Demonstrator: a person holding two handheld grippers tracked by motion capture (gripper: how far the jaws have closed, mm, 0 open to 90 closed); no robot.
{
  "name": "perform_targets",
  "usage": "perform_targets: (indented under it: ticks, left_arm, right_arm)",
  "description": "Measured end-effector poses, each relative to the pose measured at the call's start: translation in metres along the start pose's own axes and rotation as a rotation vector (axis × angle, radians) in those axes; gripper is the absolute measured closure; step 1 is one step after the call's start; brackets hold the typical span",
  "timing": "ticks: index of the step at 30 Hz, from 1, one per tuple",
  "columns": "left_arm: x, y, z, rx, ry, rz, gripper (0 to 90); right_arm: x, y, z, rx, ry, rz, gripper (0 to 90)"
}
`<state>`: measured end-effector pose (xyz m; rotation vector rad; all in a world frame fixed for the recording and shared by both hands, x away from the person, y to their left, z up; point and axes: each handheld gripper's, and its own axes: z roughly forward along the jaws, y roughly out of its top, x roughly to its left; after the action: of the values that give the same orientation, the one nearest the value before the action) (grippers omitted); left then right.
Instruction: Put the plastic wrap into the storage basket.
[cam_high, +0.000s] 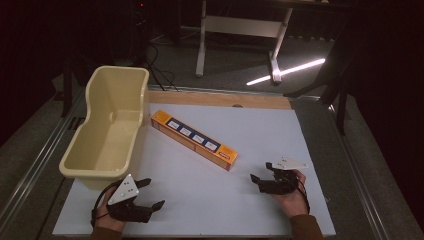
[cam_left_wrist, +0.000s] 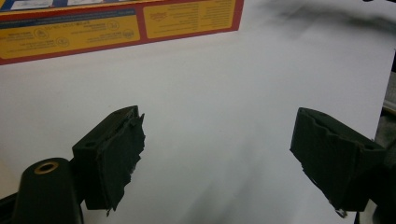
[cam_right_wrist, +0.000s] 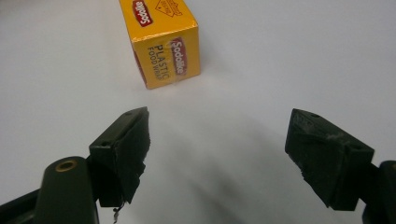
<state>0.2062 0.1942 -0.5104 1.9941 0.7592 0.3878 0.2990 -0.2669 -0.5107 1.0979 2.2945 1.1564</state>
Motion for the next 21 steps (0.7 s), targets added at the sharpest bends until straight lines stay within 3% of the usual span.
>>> perform_targets:
  ticks: [13,21]
  left_arm:
    - [0.0,0.0,0.003,-0.001,-0.018,0.0,16.6]
    - [0.0,0.001,0.005,0.004,-0.025,0.004,16.7]
  right_arm:
    - [0.006,0.007,0.005,-0.003,0.017,-0.021,26.6]
    - [0.014,0.035,0.015,-0.022,0.07,-0.067,33.1]
